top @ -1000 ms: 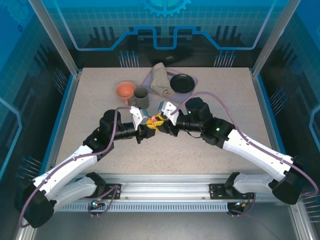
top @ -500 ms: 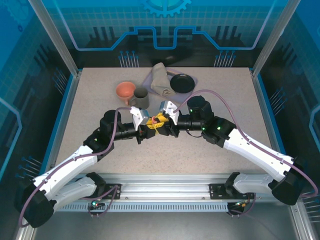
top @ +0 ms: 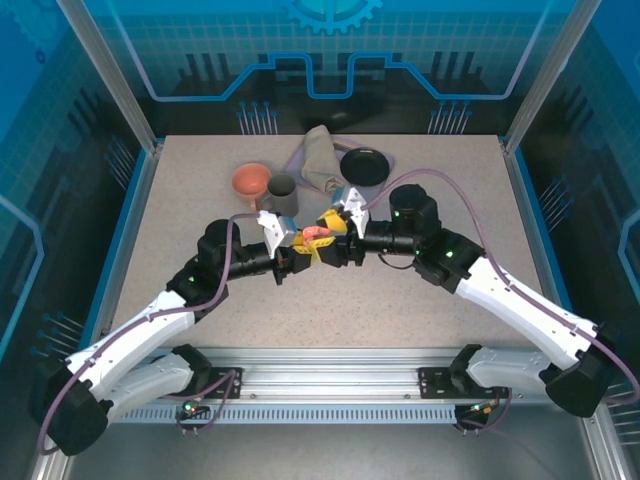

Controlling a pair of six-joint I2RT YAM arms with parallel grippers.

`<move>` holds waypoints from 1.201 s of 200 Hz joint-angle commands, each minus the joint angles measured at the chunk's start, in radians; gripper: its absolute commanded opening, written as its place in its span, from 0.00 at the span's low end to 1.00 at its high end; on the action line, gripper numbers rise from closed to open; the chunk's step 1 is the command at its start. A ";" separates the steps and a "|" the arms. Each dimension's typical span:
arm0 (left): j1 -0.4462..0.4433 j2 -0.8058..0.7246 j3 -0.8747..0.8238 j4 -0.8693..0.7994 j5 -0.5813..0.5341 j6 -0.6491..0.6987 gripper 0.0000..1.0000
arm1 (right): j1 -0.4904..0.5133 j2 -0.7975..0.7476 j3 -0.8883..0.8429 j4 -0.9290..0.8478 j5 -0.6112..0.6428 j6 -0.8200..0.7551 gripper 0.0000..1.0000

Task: Insert the wireless bluetooth earbuds into the charging case

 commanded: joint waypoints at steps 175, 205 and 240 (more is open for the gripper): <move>-0.001 -0.053 -0.004 0.076 -0.034 0.048 0.00 | -0.371 0.230 -0.032 -0.449 0.208 0.148 0.59; 0.000 -0.052 0.010 0.048 -0.033 0.054 0.00 | -0.370 0.442 0.051 -0.428 0.233 0.155 0.54; -0.001 -0.059 0.012 0.033 -0.034 0.055 0.00 | -0.373 0.665 0.209 -0.470 0.219 0.162 0.50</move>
